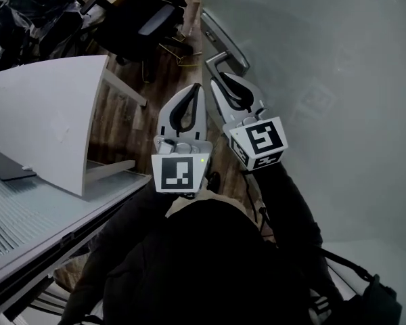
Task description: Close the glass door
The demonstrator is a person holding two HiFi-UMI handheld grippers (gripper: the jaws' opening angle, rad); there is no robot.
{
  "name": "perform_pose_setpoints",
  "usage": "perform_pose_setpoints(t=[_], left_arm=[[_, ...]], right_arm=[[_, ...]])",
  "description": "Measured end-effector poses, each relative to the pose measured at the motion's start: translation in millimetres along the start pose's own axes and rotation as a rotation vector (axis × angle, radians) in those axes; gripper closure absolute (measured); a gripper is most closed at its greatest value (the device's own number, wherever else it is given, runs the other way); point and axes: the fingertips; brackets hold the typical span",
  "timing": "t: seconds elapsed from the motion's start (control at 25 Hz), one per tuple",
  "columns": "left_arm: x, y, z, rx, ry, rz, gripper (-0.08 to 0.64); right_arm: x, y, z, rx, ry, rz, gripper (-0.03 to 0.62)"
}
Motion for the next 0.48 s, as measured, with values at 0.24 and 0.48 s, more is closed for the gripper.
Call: perform_pose_setpoints(t=[0.24, 0.48], left_arm=[[-14.6, -35.8, -0.2, -0.069, -0.003, 0.002, 0.563], [-19.9, -71.9, -17.2, -0.106, 0.009, -0.004, 0.563]], right_arm=[[-9.5, -9.4, -27.9, -0.050, -0.003, -0.015, 0.532], [-12.7, -11.4, -58.5, -0.088, -0.010, 0.000, 0.532]])
Point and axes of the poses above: the fingertips, and each gripper's own axes: y forward along the fingers, z to its right, x out of its underside, and after that the axes turned 2 degrees about -z, right-handed
